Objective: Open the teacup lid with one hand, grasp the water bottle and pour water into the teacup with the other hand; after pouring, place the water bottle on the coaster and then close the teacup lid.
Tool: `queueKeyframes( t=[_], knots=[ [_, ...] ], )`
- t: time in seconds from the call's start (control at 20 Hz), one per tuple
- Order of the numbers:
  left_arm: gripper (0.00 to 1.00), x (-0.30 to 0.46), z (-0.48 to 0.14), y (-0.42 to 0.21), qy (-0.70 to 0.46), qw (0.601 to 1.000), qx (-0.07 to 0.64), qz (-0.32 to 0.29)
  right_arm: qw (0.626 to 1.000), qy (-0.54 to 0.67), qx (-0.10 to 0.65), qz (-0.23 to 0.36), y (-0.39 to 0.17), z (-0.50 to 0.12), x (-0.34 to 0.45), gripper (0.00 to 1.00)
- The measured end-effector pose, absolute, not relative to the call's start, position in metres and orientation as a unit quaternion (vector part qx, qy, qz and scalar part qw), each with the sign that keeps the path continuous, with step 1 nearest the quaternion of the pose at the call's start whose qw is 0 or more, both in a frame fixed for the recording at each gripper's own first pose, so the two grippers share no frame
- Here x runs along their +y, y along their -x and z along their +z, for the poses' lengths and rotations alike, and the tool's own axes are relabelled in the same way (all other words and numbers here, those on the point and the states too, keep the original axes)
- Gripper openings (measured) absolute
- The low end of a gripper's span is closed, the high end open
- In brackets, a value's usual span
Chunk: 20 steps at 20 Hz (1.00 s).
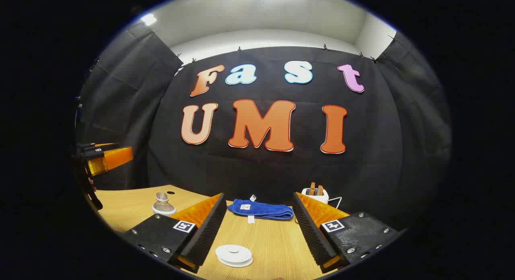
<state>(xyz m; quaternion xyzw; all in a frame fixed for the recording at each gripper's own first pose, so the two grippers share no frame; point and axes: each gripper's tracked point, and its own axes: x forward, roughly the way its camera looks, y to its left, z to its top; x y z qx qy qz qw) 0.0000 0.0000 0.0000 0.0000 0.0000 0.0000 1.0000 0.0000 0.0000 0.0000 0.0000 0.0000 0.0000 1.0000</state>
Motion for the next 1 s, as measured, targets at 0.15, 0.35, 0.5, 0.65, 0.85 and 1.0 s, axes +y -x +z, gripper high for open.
queueKeyframes(
  t=[0.15, 0.35, 0.5, 0.65, 0.85, 1.0],
  knots=[
    [0.99, -0.0022, -0.0005, -0.0011, -0.002, 1.0, -0.001, -0.003, 1.0, -0.001, 0.002, 0.001, -0.0011, -0.0003, 0.0006, 0.98],
    [0.98, -0.0026, -0.0009, -0.0002, -0.004, 1.0, -0.001, -0.002, 1.0, 0.001, 0.004, 0.0, 0.0007, -0.0022, 0.0, 0.98],
    [0.98, -0.0031, -0.0009, 0.0012, -0.003, 1.0, -0.002, -0.002, 1.0, 0.001, 0.004, 0.0, 0.0001, -0.0019, -0.0003, 0.98],
    [0.98, -0.0035, -0.002, 0.001, -0.004, 1.0, 0.0, -0.004, 1.0, 0.002, 0.007, -0.002, 0.0003, -0.0035, -0.0018, 0.98],
    [0.97, -0.0048, -0.002, 0.0032, -0.003, 1.0, 0.001, -0.005, 1.0, 0.0, 0.007, -0.003, 0.0008, -0.0041, -0.0021, 0.98],
    [0.97, -0.0044, -0.0044, 0.0026, -0.004, 1.0, 0.001, -0.005, 1.0, 0.0, 0.013, -0.004, 0.0003, -0.0088, -0.0031, 0.98]
  ],
)
